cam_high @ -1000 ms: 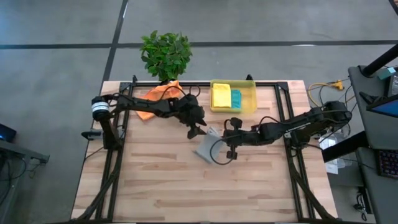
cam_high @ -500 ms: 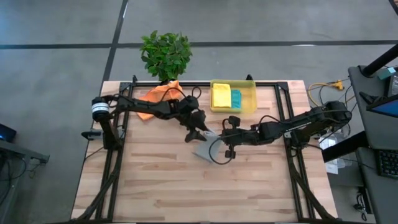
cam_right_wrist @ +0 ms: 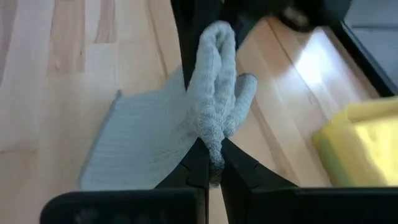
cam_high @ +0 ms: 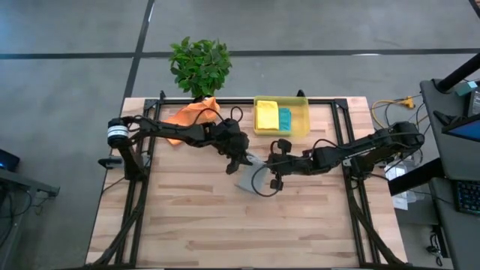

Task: Fold microfiber towels
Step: Put the folded gray microfiber towel into the yellow bin

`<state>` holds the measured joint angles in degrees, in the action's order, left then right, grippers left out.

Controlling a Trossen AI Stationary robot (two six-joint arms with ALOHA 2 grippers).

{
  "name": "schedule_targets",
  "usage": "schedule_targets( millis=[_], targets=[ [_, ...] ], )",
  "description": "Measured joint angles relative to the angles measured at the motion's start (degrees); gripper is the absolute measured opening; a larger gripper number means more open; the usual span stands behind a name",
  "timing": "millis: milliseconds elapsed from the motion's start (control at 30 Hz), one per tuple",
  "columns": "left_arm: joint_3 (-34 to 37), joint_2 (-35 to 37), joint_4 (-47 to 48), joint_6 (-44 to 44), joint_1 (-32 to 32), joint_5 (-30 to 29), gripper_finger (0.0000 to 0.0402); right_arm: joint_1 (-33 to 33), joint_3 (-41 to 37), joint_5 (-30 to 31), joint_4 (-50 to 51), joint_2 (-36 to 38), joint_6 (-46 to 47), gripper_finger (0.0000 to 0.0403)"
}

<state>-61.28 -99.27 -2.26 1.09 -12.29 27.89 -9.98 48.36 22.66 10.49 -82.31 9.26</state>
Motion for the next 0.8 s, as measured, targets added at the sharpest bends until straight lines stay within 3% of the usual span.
schedule_targets(
  millis=[167, 400, 667, 800],
  targets=[
    [0.0, 1.47, 0.26, -1.3, 0.1, -3.62, 0.0004, 0.14, 0.0, -0.03, -0.08, 1.19, 1.35, 0.0027],
    [0.0, 1.71, 1.67, -8.61, 2.44, -8.46, 0.0002, 0.04, 0.0, -0.09, 2.78, 2.27, 2.29, 0.008],
    [0.02, 1.71, 5.91, -19.08, 7.68, -19.48, 0.0001, -0.59, -2.02, -0.4, 3.91, 6.26, 11.61, 0.0161],
    [0.02, 1.69, 5.82, -19.46, 7.95, -19.82, 0.0001, -0.55, -3.77, -3.28, 2.5, 7.26, 20.49, 0.0206]
  ],
)
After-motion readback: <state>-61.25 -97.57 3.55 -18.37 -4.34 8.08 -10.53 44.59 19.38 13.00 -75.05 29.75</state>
